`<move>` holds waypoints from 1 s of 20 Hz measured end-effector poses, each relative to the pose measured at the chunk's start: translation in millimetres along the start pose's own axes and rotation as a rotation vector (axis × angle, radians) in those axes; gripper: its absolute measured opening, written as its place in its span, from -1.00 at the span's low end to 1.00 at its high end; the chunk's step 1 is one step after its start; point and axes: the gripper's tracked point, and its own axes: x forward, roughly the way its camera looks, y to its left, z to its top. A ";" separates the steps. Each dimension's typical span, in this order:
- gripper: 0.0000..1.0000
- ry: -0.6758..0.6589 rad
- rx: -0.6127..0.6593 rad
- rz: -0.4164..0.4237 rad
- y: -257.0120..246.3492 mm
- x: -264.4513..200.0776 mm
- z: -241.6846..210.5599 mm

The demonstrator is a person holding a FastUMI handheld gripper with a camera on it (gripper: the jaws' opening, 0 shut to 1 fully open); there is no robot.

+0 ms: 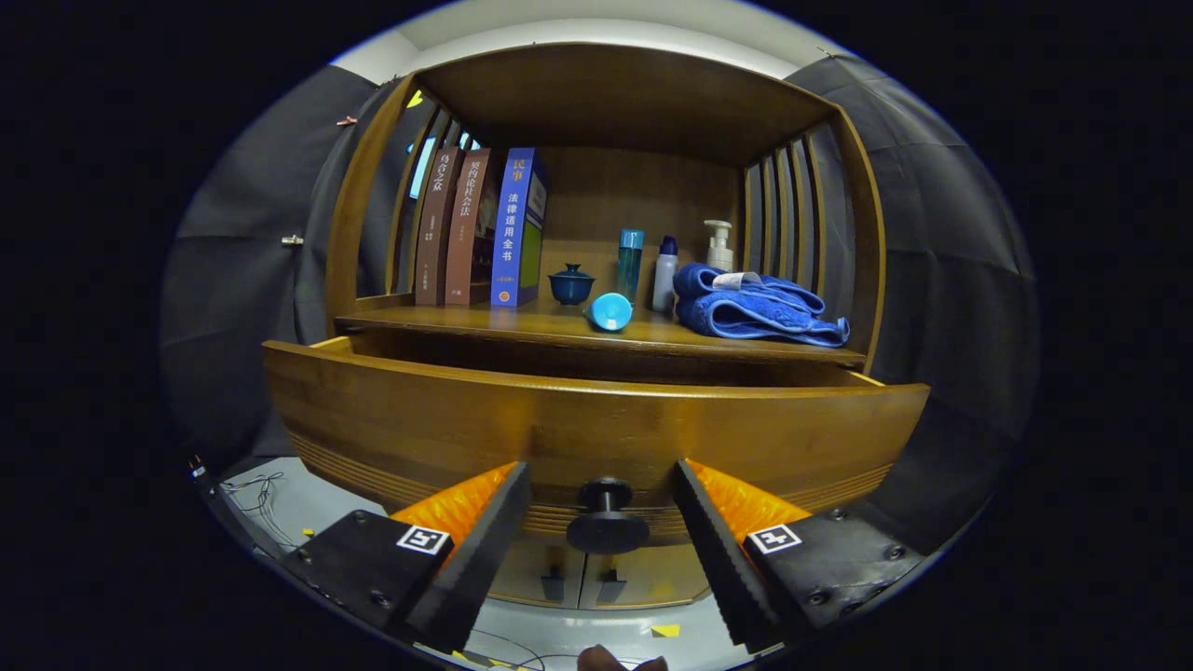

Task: Pull open the drawer, take out the items inside it, and place them on the countertop above the cabinet.

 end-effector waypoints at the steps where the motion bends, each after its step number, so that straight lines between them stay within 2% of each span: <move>1: 1.00 0.003 -0.001 0.000 0.1 6.6 1.3; 13: 1.00 0.029 -0.015 -0.002 0.7 69.7 12.0; 18: 1.00 0.023 -0.023 -0.009 1.9 69.1 14.2; 20: 1.00 -0.001 -0.021 -0.014 -2.1 65.5 31.8</move>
